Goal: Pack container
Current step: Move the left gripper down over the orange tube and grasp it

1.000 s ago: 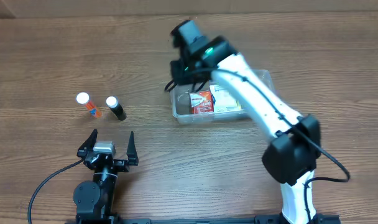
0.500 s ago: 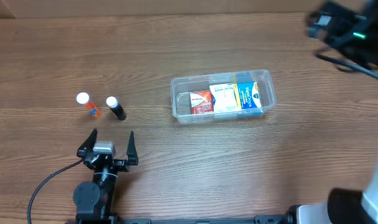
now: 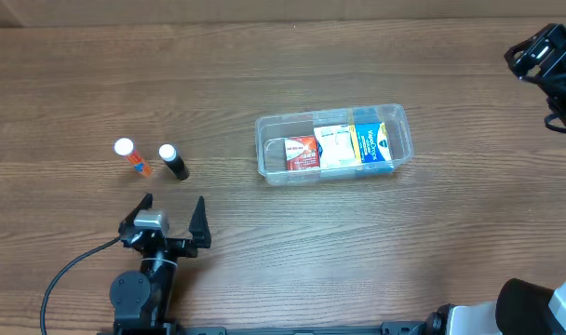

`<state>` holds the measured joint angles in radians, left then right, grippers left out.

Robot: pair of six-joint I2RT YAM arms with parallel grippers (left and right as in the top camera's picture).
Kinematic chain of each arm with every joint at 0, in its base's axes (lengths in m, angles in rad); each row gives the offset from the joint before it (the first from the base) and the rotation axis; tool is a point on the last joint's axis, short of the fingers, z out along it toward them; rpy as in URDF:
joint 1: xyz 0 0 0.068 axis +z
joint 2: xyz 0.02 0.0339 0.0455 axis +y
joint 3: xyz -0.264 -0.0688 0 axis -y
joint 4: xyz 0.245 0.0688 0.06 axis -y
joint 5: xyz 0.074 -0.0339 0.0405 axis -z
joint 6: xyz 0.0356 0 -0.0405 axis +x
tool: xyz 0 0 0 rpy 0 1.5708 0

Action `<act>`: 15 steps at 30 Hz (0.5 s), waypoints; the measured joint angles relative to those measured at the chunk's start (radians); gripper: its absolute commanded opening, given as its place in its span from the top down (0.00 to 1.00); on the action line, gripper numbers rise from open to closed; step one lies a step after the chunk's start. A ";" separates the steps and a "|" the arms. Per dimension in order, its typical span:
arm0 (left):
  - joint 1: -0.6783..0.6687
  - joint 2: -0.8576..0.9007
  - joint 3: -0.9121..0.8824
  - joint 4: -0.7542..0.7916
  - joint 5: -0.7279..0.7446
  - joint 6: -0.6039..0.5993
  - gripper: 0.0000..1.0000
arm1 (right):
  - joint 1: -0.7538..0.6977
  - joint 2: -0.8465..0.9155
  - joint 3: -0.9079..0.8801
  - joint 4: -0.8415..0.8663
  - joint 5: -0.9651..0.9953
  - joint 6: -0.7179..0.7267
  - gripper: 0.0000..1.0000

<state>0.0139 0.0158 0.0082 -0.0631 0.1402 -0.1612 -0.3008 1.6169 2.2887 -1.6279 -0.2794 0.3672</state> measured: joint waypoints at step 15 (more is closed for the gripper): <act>0.000 0.299 0.679 -0.497 -0.041 -0.267 0.00 | 0.000 0.000 0.000 -0.007 -0.005 -0.001 0.00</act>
<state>0.0139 0.3145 0.6872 -0.5602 0.0994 -0.4286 -0.3008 1.6169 2.2883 -1.6348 -0.2840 0.3664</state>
